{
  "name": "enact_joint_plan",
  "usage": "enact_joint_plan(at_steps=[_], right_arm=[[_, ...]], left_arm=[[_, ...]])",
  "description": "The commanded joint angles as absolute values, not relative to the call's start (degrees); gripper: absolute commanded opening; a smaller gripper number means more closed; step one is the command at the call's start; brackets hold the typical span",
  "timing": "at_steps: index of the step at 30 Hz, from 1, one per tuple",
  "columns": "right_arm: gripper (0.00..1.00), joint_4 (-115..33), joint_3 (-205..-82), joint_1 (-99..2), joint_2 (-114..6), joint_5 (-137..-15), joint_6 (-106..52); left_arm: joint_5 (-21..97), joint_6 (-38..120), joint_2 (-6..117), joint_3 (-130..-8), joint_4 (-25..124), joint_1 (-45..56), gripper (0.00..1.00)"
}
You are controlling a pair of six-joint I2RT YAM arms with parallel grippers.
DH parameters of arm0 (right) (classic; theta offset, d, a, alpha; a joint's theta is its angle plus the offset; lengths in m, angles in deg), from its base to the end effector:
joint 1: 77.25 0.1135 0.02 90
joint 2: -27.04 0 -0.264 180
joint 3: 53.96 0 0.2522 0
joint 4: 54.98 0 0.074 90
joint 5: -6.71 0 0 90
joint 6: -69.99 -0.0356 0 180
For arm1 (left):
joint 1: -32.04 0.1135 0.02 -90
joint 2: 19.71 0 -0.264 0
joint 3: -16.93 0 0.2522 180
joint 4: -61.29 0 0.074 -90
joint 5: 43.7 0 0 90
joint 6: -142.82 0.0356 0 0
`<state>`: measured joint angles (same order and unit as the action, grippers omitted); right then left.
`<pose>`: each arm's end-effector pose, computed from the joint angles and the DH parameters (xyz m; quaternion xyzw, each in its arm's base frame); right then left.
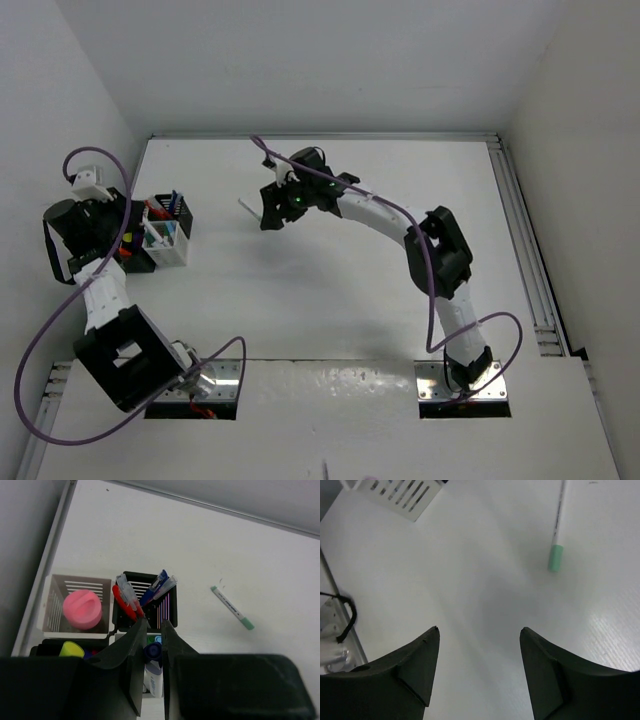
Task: Sort the stationery into containers
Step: Place the pen in the storage box, then move the pen to the center of the board.
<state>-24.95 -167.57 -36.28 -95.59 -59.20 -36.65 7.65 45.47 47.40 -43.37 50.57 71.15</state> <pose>0.3636 0.3350 0.2292 -0.2738 0.8442 0.3678 0.2778 0.2195 0.1498 0.2961 -0.1205 0.7766 -0.1041 0.6095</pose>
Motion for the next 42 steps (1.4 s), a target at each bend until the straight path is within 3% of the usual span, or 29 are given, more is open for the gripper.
enact_joint_plan(at_steps=[1, 6, 11, 13, 14, 15, 16, 18, 30, 38, 42], right_arm=[[0.64, -29.4, -170.7, -36.6, -97.9, -61.4, -39.4], [0.64, -31.1, -171.7, -37.0, -100.8, -61.8, -40.0], [0.64, -33.2, -173.8, -37.3, -104.6, -63.2, -40.1], [0.64, -34.4, -175.2, -37.3, -106.5, -63.4, -40.3], [0.64, -34.8, -175.8, -37.2, -107.2, -63.8, -40.5], [0.64, -35.3, -176.8, -37.3, -107.9, -64.7, -40.8], [0.64, -36.5, -177.3, -37.1, -108.5, -65.4, -40.8], [0.64, -37.6, -179.0, -37.1, -110.6, -67.2, -40.7], [0.58, -46.1, -180.6, -35.2, -117.6, -72.7, -34.4], [0.25, -41.6, -180.3, -33.8, -117.1, -76.3, -29.7], [0.16, -32.8, -184.2, -32.6, -118.6, -78.5, -23.9]], left_arm=[[6.1, 42.2, 48.9, -41.2, 61.0, 71.3, 0.0], [6.2, 41.7, 51.5, -39.7, 62.9, 71.0, 0.0], [6.7, 43.0, 52.2, -38.1, 64.4, 70.4, 0.14], [6.7, 43.4, 52.1, -38.0, 64.2, 70.3, 0.23], [6.5, 43.3, 52.3, -38.1, 64.0, 70.2, 0.32], [6.0, 43.2, 52.3, -38.6, 63.1, 70.3, 0.49], [5.5, 43.0, 52.2, -38.9, 62.6, 70.2, 0.57], [4.3, 43.0, 51.4, -39.9, 61.1, 69.9, 0.65], [1.7, 41.3, 42.4, -39.2, 56.8, 68.9, 0.71], [1.6, 39.2, 40.9, -40.1, 55.8, 69.0, 0.71], [1.0, 38.8, 40.3, -40.9, 55.2, 69.1, 0.71]])
